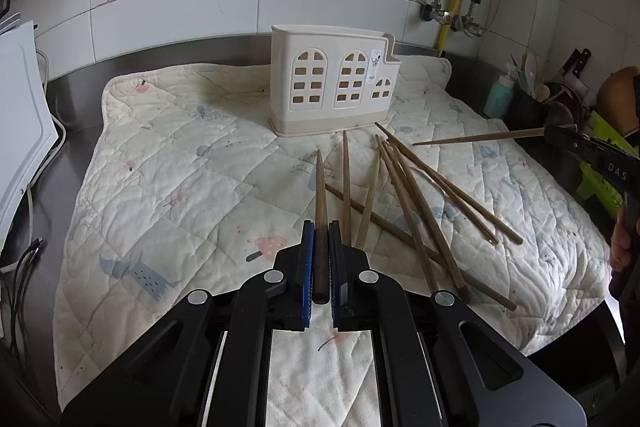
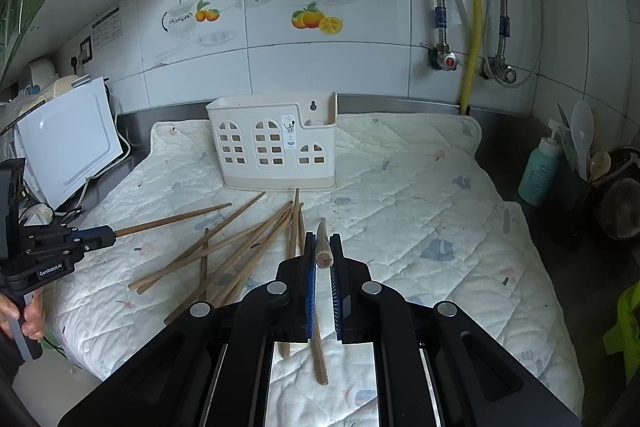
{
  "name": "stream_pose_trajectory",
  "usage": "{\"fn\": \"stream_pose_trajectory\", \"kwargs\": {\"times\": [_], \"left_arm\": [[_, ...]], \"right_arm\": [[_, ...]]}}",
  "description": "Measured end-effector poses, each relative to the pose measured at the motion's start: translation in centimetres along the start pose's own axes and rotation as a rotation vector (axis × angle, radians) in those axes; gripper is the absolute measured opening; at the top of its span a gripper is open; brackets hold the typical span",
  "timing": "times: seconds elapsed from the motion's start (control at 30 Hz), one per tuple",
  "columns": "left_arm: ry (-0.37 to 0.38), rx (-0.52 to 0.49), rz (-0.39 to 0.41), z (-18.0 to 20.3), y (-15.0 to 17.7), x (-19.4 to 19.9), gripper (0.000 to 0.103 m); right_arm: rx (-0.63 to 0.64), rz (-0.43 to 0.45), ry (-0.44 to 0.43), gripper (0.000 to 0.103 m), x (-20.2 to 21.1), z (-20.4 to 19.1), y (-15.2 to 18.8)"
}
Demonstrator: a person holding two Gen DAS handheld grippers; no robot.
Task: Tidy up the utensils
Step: 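Lift the left gripper's chopstick over the white holder while the right gripper carries its own, then open the right gripper to drop its chopstick into the holder while the left gripper releases its own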
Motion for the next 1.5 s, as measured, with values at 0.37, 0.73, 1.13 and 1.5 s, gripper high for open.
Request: {"fn": "stream_pose_trajectory", "kwargs": {"times": [0.37, 0.73, 1.13, 1.5], "left_arm": [[0.008, -0.034, 0.051, 0.2, -5.7, 0.7, 0.005], [0.012, -0.073, 0.105, 0.6, -11.8, 0.9, 0.005], [0.017, -0.111, 0.205, 1.3, -18.7, 3.4, 0.005], [-0.023, -0.141, 0.356, 1.8, -27.2, 3.6, 0.005]], "right_arm": [[0.014, 0.026, -0.124, 0.007, 0.2, 0.3, -8.1], [0.082, 0.067, -0.122, 0.006, -2.3, 0.9, -19.2], [0.071, 0.079, -0.113, 0.006, -8.8, -0.1, -23.2], [0.06, -0.056, -0.091, 0.007, -15.0, 0.4, -19.1]]}}
Point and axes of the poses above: each gripper's, at about its wrist camera, not at the fingertips, and x roughly against the way its jaws point, z to its right, y to its underside, the point moved 7 cm from there along -x, roughly the way its jaws point, and after that the axes turned 5 degrees about z, right-handed, at the moved point
